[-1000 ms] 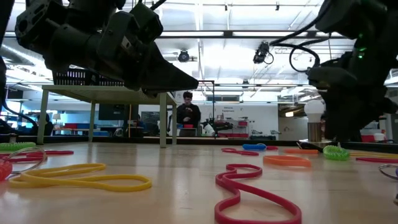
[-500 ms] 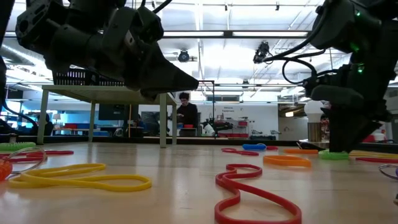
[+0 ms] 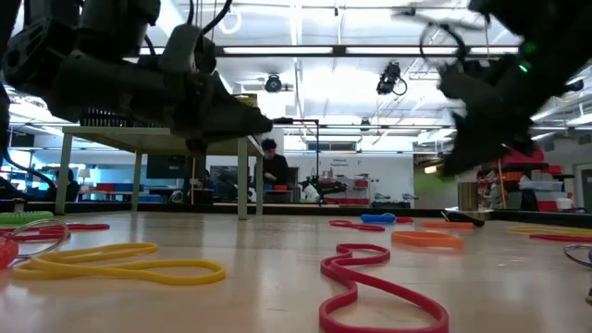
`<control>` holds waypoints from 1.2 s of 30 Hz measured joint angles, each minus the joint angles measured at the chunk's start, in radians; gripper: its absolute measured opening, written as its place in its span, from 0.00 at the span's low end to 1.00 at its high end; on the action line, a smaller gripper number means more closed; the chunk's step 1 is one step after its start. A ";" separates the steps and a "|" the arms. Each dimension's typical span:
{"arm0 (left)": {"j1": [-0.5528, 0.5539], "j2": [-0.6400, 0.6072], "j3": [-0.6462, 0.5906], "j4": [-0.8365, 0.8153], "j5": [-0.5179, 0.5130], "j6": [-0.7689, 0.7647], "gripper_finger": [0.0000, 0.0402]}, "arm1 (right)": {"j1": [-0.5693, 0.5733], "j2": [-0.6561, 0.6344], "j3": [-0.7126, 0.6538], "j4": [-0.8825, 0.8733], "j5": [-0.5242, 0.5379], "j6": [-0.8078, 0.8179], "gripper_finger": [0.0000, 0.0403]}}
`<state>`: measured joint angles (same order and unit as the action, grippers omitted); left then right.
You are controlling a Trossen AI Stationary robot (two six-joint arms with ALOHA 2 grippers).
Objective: Pick & Place Office Desk Supplies
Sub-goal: Put the green spring keychain into the middle black bin on the shelf
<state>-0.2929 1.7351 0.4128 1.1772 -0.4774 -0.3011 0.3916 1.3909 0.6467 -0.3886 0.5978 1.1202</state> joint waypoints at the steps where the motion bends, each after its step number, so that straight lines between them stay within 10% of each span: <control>1: 0.004 0.000 -0.005 0.022 -0.001 -0.022 0.03 | 0.000 0.001 0.005 0.046 0.044 -0.044 0.09; 8: 0.013 0.000 0.055 0.057 0.007 -0.139 0.20 | -0.030 0.002 0.007 0.433 0.279 -0.378 0.09; 22: 0.020 0.000 0.264 -0.120 -0.059 -0.256 0.51 | 0.000 0.004 0.007 0.729 0.311 -0.519 0.10; 36: 0.053 0.001 0.388 -0.255 -0.039 -0.189 0.45 | 0.019 0.004 0.007 0.813 0.317 -0.606 0.10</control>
<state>-0.2396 1.7358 0.8013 0.9220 -0.5161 -0.4905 0.4110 1.3949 0.6537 0.4244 0.9146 0.5146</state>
